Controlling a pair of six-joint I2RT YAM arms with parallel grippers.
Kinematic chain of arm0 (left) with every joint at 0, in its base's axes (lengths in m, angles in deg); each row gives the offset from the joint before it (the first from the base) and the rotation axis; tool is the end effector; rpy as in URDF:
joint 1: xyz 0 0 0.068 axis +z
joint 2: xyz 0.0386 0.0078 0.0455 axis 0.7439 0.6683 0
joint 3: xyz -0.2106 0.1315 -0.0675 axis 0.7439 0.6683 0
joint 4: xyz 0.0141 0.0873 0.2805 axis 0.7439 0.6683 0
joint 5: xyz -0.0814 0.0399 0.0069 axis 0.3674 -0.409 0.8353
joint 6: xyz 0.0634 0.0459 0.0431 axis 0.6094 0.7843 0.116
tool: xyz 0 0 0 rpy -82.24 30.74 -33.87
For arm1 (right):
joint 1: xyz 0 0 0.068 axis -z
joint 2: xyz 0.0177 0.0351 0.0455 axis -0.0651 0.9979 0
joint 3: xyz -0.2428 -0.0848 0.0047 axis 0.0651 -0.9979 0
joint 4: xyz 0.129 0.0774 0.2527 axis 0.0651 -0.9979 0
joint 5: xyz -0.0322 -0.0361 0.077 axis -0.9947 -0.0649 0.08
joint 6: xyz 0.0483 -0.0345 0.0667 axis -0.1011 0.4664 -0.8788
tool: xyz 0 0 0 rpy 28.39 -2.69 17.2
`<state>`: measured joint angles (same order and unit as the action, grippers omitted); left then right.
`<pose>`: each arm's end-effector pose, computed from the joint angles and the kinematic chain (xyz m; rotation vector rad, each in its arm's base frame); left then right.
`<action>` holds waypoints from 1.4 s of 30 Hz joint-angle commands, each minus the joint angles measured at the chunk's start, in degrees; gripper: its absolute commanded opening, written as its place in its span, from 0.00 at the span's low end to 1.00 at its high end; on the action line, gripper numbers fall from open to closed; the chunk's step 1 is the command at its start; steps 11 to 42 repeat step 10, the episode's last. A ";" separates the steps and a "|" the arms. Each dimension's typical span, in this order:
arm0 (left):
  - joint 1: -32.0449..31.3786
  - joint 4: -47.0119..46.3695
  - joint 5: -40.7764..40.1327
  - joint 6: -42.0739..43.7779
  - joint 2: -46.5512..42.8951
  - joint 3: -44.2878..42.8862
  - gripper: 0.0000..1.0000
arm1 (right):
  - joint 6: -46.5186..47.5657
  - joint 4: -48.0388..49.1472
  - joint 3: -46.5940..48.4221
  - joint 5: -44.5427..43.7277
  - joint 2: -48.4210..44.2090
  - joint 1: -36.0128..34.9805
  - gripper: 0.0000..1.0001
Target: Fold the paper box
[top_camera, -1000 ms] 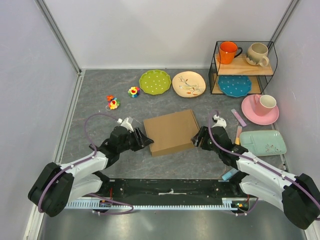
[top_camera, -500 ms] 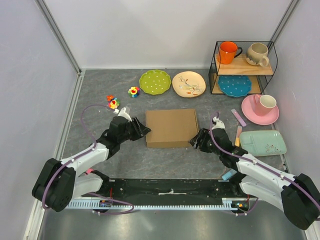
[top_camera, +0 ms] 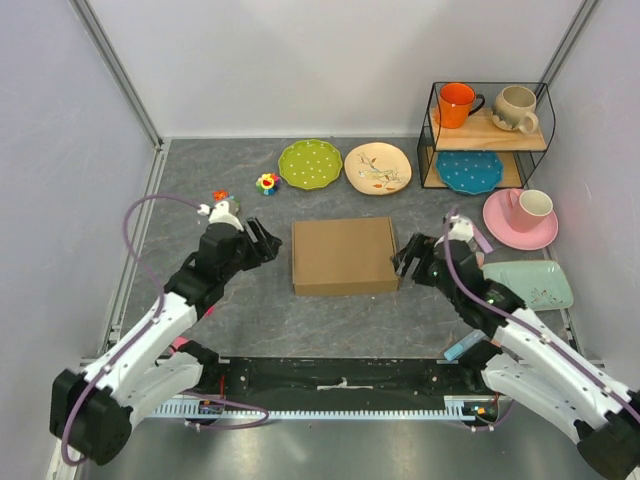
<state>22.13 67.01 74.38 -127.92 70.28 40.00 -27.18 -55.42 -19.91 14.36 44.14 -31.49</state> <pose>0.2632 -0.1226 0.1919 -0.2965 2.1467 -0.6147 0.2205 0.1324 0.1951 0.2789 2.1752 0.5227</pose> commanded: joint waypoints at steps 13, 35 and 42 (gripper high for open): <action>0.27 15.51 -11.60 -2.94 -12.64 -5.92 0.99 | 9.34 -6.36 8.30 -8.79 -5.40 0.15 0.92; 0.27 15.51 -11.60 -2.94 -12.64 -5.92 0.99 | 9.34 -6.36 8.30 -8.79 -5.40 0.15 0.92; 0.27 15.51 -11.60 -2.94 -12.64 -5.92 0.99 | 9.34 -6.36 8.30 -8.79 -5.40 0.15 0.92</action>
